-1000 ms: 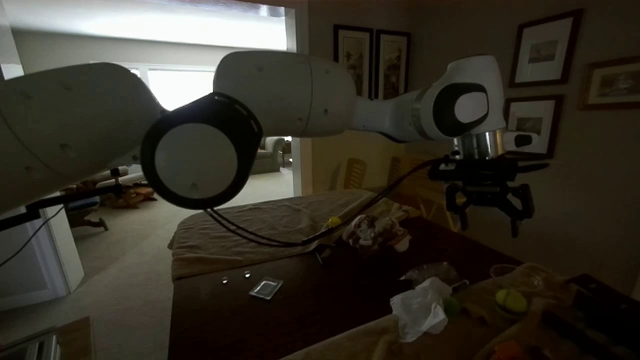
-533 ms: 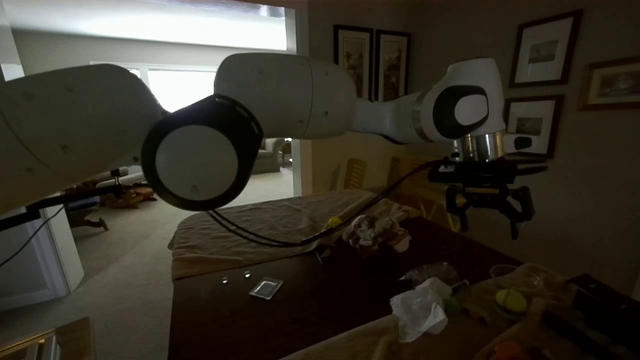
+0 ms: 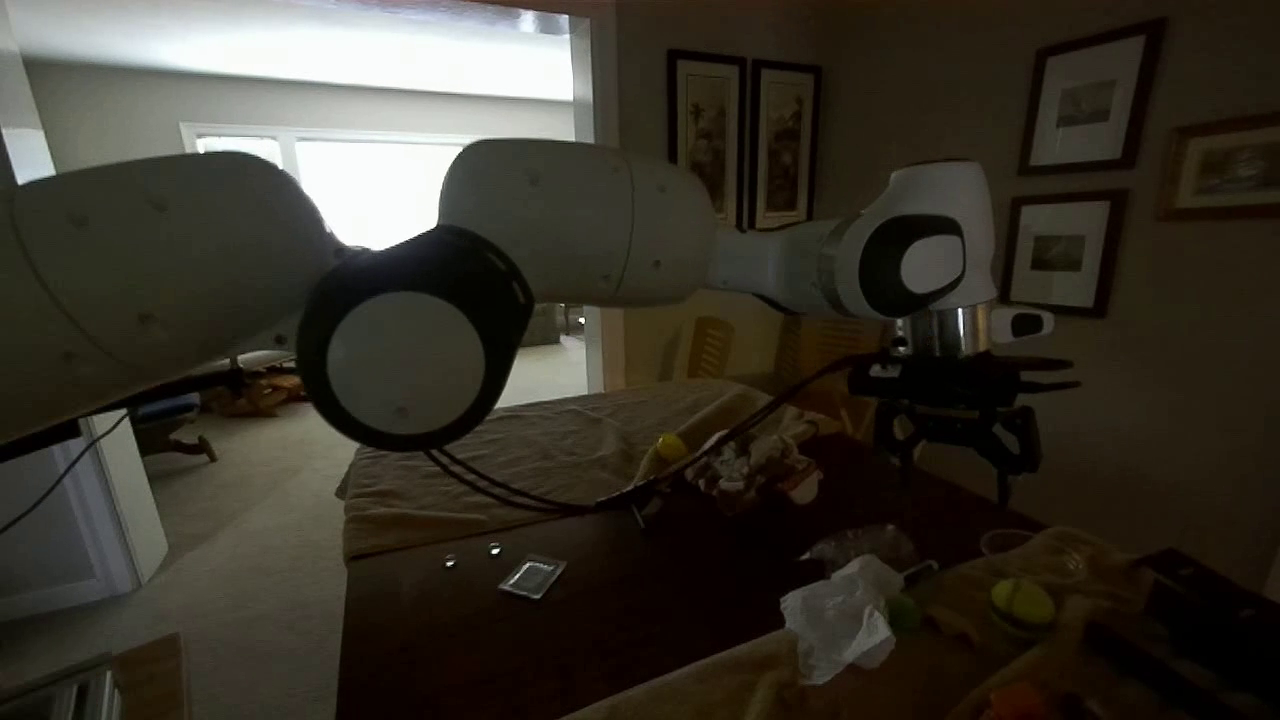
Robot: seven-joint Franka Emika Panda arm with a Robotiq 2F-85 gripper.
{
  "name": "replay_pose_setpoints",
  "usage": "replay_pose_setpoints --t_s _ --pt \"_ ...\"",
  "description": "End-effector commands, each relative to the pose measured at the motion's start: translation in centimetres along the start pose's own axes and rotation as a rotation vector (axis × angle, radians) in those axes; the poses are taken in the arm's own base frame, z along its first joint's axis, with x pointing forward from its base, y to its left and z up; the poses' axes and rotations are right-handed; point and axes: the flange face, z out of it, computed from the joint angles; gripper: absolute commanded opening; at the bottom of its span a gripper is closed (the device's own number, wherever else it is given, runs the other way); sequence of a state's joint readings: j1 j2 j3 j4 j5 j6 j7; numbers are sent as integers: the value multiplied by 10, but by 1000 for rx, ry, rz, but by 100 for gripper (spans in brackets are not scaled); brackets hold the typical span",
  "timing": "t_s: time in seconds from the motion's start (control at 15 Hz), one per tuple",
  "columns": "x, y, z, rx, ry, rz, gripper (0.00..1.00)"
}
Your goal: Move the clear cup to the left.
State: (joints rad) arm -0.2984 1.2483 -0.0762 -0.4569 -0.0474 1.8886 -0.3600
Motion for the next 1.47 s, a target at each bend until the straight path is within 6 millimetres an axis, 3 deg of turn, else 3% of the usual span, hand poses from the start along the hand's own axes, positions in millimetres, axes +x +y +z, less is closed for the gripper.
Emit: replay_pose_setpoints --t_s 0.0,0.27,0.53,0.67,0.73,1.0,1.4 --pt "-8 3 18 19 -35 -7 100" --pt "-20 14 35 -36 -112 32 100" --pt "-25 19 35 -69 -148 22 100" --pt "-22 16 26 -26 -132 -8 100" --pt "-25 18 38 -35 -128 17 100" --pt "-22 15 34 -30 -123 9 100" --pt "-19 37 40 -14 27 37 100"
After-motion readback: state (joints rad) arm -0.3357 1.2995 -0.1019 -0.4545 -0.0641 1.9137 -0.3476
